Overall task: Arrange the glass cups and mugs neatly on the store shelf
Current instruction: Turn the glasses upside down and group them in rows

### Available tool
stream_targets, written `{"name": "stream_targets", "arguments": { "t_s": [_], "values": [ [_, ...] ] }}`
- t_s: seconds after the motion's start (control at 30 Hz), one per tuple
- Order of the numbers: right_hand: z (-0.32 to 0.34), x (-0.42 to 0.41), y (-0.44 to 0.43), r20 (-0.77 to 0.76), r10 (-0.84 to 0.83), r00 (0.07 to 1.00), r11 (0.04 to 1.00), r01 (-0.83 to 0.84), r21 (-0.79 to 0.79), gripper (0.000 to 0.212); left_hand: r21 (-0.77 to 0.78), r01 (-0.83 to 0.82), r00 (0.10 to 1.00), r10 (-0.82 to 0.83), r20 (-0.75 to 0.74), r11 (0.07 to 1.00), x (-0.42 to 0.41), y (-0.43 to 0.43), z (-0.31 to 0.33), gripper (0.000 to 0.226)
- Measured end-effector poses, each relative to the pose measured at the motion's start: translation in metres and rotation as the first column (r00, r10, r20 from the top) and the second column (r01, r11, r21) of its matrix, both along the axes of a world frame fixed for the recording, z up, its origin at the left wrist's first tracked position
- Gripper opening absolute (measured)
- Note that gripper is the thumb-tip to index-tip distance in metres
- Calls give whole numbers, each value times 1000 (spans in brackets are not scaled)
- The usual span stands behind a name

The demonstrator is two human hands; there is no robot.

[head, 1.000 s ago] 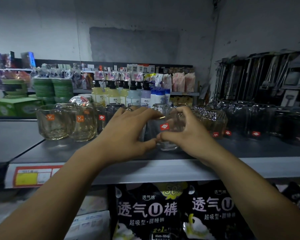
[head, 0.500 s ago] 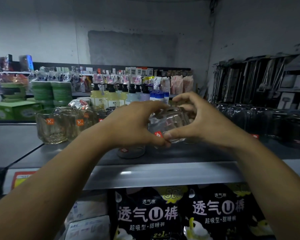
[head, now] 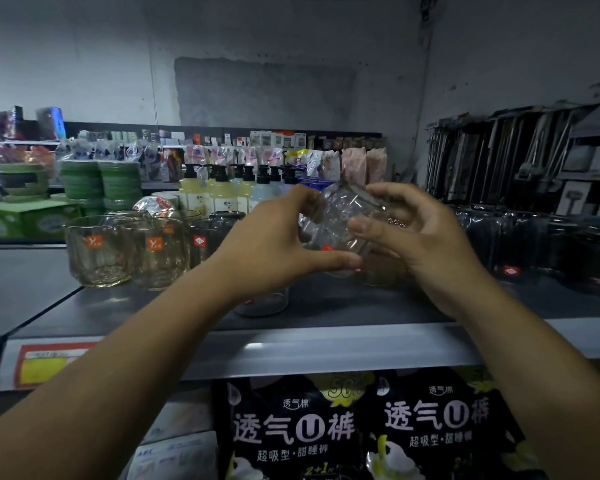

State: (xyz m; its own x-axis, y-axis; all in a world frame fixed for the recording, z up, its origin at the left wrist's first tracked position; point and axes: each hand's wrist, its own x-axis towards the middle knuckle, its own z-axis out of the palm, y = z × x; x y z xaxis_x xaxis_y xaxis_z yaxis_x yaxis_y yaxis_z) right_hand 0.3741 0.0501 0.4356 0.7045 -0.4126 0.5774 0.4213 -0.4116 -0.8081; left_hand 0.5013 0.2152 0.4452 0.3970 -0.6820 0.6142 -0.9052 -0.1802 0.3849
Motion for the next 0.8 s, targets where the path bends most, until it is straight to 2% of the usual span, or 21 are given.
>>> {"name": "stream_targets", "arguments": {
  "t_s": [0.1, 0.2, 0.27, 0.4, 0.5, 0.63, 0.73, 0.8],
  "values": [
    [5, -4, -8, -60, -69, 996, 989, 60, -138, 68, 142, 6, 999, -11, 36, 990, 1, 1, 2, 89],
    [7, -4, -13, -170, -181, 969, 941, 119, -318, 76, 212, 67, 997, -74, 21, 975, 3, 4, 10, 99],
    [5, -1, -16, -237, -213, 948, 917, 111, -383, 80, 237, 103, 994, -106, 1, 966, 7, 5, 14, 86],
    [-6, 4, -18, -325, -205, 923, 899, 47, -435, 91, 318, 89, 989, -121, 83, 944, 12, 7, 15, 60],
    [-15, 3, -19, -326, -206, 923, 865, 16, -501, 99, 265, 47, 981, -95, 171, 963, 16, 17, 8, 55],
    [-22, -10, -13, -107, -319, 942, 701, 158, -695, 72, 46, -103, 937, 81, 340, 994, 22, 47, -19, 48],
    [-25, -8, -5, 24, -348, 937, 594, 241, -768, 56, -122, -236, 920, 262, 292, 964, 25, 64, -43, 56],
    [-25, 1, -5, 40, -360, 932, 569, 253, -782, 52, -158, -220, 951, 248, 186, 963, 28, 66, -54, 60]
  ]
}}
